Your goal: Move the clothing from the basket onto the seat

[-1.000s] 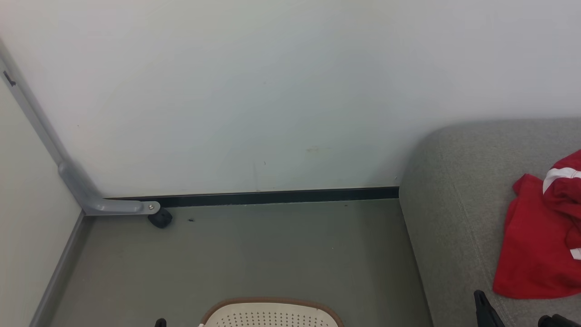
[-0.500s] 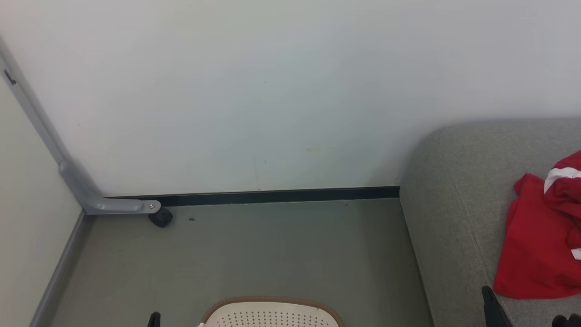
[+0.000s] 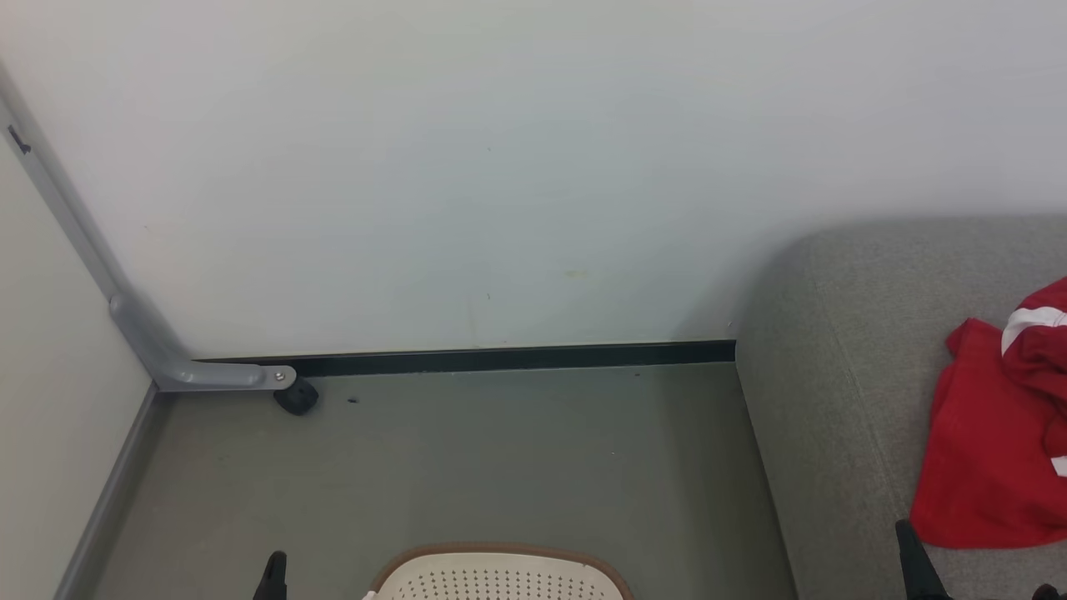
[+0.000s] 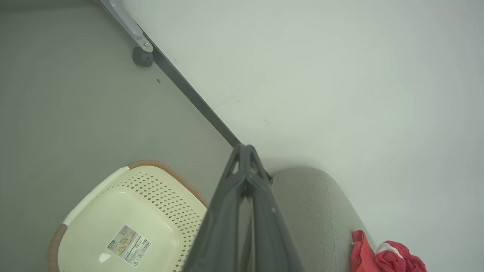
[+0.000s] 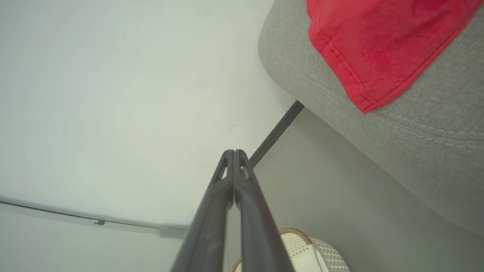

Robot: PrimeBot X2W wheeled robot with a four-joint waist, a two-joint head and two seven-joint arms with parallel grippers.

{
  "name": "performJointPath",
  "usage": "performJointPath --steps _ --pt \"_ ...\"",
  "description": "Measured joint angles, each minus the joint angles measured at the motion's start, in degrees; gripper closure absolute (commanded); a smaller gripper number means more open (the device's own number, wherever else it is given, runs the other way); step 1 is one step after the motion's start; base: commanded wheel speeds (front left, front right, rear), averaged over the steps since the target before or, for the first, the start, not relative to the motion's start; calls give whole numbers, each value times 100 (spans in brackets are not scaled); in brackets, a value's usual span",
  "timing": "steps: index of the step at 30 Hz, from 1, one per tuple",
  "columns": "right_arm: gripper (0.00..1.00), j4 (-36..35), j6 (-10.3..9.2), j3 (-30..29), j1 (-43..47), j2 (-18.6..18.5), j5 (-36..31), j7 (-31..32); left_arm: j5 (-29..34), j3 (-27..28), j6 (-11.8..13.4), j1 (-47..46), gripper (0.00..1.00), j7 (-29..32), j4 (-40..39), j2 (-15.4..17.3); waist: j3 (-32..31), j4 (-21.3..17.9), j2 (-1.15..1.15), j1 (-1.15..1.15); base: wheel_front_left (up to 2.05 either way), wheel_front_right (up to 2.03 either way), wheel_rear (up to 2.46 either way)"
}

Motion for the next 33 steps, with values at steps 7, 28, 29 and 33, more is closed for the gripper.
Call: performJointPath --steps 7,28,29,33 --pt "100 40 79 -176 -108 76 568 112 -547 143 -105 -62 100 146 12 -35 8 7 0 0 0 0 0" --pt "100 180 302 -642 -241 269 2114 455 -1995 559 -419 -305 100 503 52 -115 28 24 0 0 0 0 0" --pt "100 186 303 -664 -243 277 2189 458 -2053 581 -456 -311 100 516 53 -116 29 24 0 0 0 0 0" --pt "100 216 352 -756 -305 323 2475 547 -2338 647 -510 -400 100 577 63 -127 33 28 0 -1 0 0 0"
